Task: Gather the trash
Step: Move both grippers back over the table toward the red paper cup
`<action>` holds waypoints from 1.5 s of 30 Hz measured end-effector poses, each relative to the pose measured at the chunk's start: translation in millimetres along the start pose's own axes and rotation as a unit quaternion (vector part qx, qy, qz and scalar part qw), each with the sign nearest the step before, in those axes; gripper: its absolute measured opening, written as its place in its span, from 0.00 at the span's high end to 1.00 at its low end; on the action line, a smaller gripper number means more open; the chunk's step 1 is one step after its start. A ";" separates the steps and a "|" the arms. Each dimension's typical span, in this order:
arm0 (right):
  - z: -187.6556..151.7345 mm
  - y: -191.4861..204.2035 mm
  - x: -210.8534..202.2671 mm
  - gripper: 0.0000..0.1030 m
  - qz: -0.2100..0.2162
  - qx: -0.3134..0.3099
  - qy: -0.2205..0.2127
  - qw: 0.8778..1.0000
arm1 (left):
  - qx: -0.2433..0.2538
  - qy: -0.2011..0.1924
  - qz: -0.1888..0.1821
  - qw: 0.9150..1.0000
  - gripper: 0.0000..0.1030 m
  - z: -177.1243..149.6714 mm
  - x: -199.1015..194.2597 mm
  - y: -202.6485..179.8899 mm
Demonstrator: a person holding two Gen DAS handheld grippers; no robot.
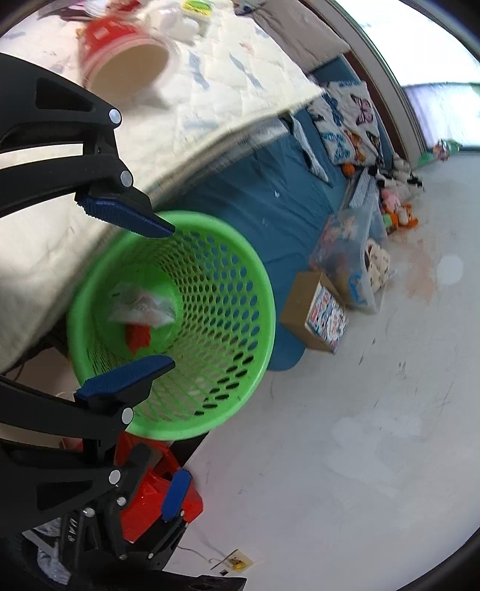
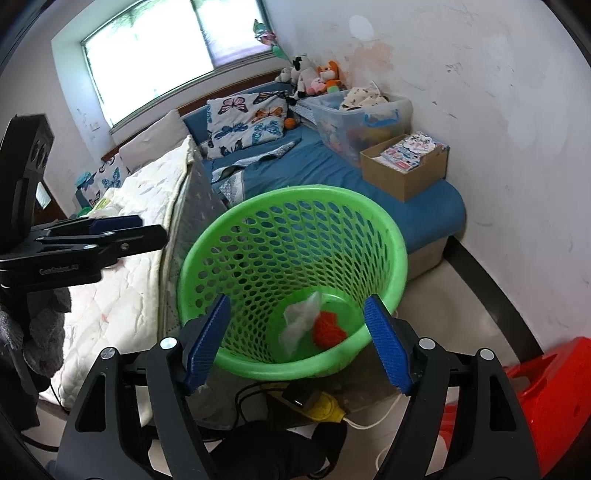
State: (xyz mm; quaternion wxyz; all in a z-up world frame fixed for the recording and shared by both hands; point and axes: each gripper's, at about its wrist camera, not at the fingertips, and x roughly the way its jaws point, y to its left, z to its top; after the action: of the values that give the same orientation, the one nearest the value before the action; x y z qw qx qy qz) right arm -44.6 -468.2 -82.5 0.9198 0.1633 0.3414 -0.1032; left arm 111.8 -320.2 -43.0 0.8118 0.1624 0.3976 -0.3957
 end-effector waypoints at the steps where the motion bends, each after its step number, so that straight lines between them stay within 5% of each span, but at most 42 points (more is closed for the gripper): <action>1: 0.2 1.3 -0.2 0.26 0.002 -0.002 -0.001 1.000 | -0.003 -0.002 0.003 1.000 0.37 -2.2 -3.5 4.7; 13: 12.3 48.4 12.9 0.25 0.030 -0.046 0.011 0.998 | -0.049 -0.023 0.069 0.996 0.32 -41.5 -62.3 91.0; 27: 42.6 148.3 37.9 0.23 0.078 -0.184 0.027 0.980 | -0.152 -0.023 0.144 0.978 0.31 -99.7 -114.7 193.9; 38: 39.1 178.6 46.6 0.22 0.096 -0.199 0.036 0.975 | -0.126 -0.009 0.129 0.984 0.27 -98.1 -103.6 213.8; 45: 48.9 215.8 55.9 0.22 0.106 -0.279 0.049 0.953 | -0.157 -0.012 0.127 0.979 0.27 -107.3 -107.3 226.4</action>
State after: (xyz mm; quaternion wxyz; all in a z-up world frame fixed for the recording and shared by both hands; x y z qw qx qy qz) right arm 91.2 -291.0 -35.1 0.9167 -0.0597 0.3818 0.1020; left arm 191.2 -59.5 -39.2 0.8753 0.0769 0.4215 -0.2241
